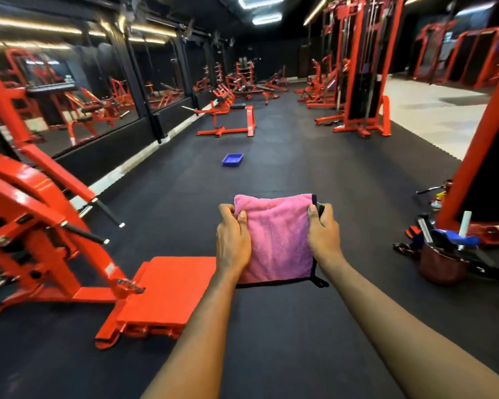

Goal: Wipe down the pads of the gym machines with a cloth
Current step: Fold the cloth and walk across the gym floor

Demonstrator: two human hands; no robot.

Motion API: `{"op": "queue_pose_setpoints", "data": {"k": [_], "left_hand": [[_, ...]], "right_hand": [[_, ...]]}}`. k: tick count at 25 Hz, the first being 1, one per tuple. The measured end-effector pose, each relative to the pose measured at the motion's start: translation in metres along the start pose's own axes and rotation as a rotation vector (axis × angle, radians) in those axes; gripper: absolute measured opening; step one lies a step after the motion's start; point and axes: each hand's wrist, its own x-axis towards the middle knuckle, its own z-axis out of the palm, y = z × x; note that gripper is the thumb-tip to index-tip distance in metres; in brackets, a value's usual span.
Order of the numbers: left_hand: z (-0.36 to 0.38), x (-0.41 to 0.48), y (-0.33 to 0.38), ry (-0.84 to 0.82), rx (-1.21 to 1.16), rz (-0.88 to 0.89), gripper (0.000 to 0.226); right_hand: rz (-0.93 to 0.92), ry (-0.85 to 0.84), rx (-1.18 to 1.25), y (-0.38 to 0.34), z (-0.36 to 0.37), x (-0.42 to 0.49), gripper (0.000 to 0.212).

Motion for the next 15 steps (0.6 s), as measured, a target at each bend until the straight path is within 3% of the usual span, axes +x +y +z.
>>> {"op": "queue_pose_setpoints", "data": {"k": [15], "left_hand": [[0.251, 0.418, -0.098, -0.016, -0.033, 0.014, 0.014]], "right_hand": [[-0.087, 0.015, -0.030, 0.045, 0.145, 0.473, 0.025]]}}
